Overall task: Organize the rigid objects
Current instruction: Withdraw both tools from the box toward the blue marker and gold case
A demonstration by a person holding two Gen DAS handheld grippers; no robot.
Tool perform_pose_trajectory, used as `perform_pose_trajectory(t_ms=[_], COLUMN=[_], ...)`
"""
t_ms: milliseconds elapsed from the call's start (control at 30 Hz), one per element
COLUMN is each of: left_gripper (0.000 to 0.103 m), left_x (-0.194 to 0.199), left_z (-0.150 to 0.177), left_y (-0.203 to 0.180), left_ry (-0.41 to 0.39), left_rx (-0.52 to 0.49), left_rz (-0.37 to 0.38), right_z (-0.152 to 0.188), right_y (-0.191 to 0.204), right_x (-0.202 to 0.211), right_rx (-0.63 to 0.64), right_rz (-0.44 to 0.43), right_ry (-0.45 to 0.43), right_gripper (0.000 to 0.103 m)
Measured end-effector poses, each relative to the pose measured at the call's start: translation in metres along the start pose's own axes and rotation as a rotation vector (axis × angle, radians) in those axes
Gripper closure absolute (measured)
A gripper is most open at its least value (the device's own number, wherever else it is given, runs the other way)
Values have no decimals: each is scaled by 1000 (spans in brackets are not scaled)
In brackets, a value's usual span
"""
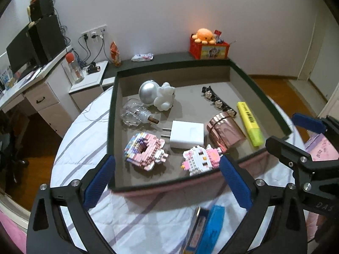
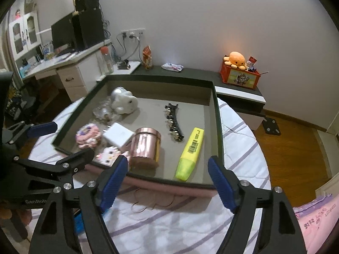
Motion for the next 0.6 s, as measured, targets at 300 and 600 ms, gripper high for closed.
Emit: perform_pose_trajectory(t_ms=[300, 600], left_gripper=[0, 0], left_x=[58, 87], left_z=[42, 96], left_y=[10, 35], left_ry=[-119, -151], left_rx=[17, 45], left_rz=[38, 27], right_z=[33, 71], right_y=[23, 52], right_x=[47, 70], right_rx=[1, 0], right_rz=[-63, -115], right_ry=[-96, -116], right_gripper=[23, 23])
Point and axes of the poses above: each gripper's, at about its wrist camera, not at the fingertips, and x roughly against the way its jaws point, y to its left, z to its underside, the point moved 2 cm from there along -x, roughly the way its jaws point, and after that the axes turned 10 degrees about y, right-handed, at the moved point
